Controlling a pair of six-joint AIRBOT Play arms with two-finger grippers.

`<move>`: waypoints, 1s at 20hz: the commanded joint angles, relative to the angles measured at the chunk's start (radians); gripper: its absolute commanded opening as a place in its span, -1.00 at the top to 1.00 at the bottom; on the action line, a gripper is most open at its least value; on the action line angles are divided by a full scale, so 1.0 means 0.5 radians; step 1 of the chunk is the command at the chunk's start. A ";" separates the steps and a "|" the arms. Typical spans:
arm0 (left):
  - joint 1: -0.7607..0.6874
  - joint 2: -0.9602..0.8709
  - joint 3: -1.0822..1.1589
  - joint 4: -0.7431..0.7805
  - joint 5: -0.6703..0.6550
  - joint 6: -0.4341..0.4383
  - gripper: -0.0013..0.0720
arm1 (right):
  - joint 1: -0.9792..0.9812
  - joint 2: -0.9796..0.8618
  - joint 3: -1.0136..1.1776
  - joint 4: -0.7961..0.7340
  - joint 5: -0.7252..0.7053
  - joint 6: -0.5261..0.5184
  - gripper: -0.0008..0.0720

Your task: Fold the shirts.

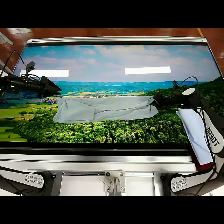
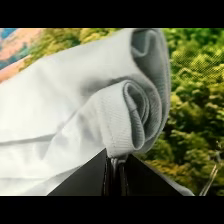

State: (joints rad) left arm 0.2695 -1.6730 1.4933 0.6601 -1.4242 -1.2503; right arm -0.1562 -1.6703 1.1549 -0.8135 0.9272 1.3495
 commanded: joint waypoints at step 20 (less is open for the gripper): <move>-1.981 -0.358 -0.129 -0.484 1.361 -0.232 0.86 | 0.005 1.699 0.002 -0.439 0.858 0.310 0.79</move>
State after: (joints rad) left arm -0.6186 -1.7969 1.4292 0.5682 -0.8898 -1.3190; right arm -0.1543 -0.8906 1.1553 -1.0313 1.3090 1.4815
